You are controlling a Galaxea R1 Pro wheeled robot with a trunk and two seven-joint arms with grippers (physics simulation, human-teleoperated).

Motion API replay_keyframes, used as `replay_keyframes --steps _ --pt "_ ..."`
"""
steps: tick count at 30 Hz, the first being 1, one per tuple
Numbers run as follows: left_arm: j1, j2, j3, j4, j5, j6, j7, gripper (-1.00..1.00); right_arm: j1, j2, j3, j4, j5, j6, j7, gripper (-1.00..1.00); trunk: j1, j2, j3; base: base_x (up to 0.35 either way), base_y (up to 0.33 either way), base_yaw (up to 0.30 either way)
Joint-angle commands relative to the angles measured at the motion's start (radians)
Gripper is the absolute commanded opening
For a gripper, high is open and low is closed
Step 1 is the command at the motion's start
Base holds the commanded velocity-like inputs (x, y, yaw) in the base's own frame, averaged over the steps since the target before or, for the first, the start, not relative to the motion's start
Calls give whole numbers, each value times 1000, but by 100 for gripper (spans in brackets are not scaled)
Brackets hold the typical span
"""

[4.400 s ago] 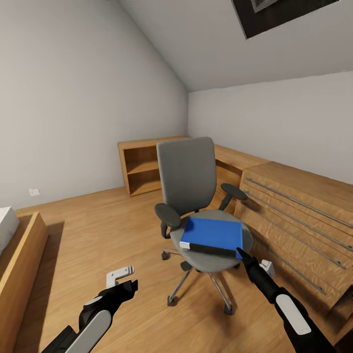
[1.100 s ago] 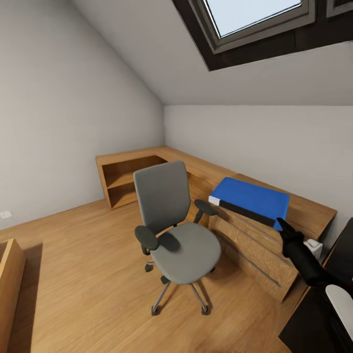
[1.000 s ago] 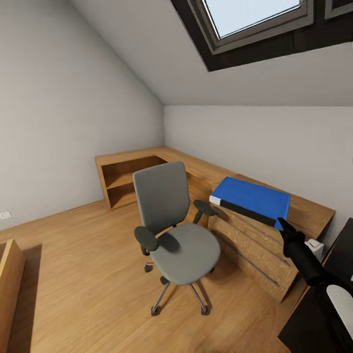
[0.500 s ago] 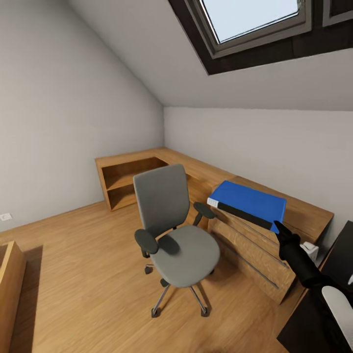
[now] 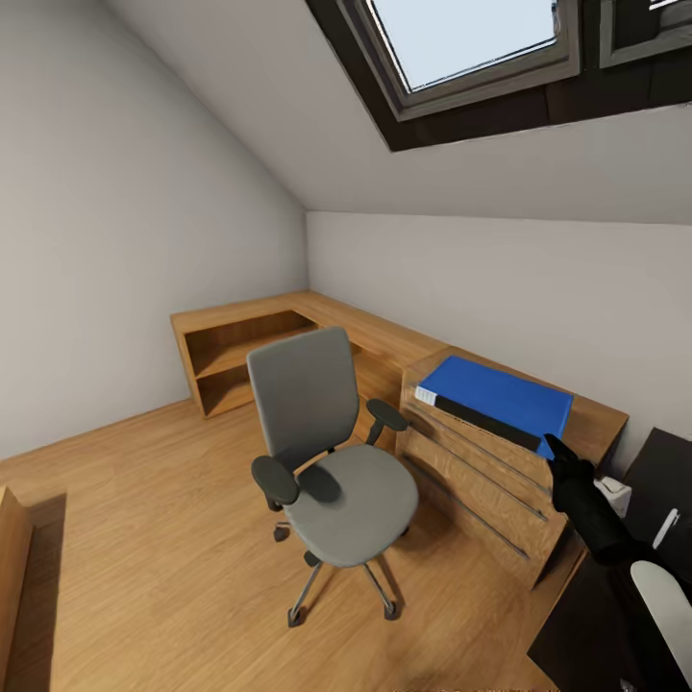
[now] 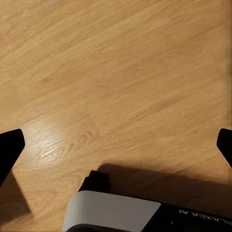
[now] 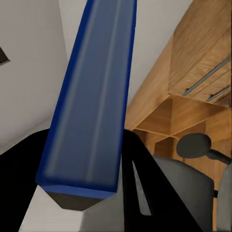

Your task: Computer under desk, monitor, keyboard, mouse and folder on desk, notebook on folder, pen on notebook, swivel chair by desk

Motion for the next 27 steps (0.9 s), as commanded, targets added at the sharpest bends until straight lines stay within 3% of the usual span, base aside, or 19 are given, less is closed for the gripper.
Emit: replay_keyframes --steps 1,6,16,18,27 --pt "-1 1 -8 -3 9 -2 7 100 -1 0 -1 0 -8 -9 -7 -100 -4 7 2 0 0 -240" --pt "-1 2 -8 -3 9 -3 7 100 -1 0 -1 10 -7 -70 -28 -100 -23 42 15 0 0 -263" --pt "-1 1 -9 -3 8 -30 7 100 -1 -7 -16 96 -5 -114 -62 -100 -61 112 42 0 0 -283" --pt "-1 1 -10 -3 8 -56 7 100 -1 -5 -17 98 -3 -117 -61 -100 -61 112 41 0 0 -285" --pt "-1 0 -13 -3 7 -60 7 100 -1 -4 -17 109 -2 -146 -59 -100 -61 112 38 0 0 -285"
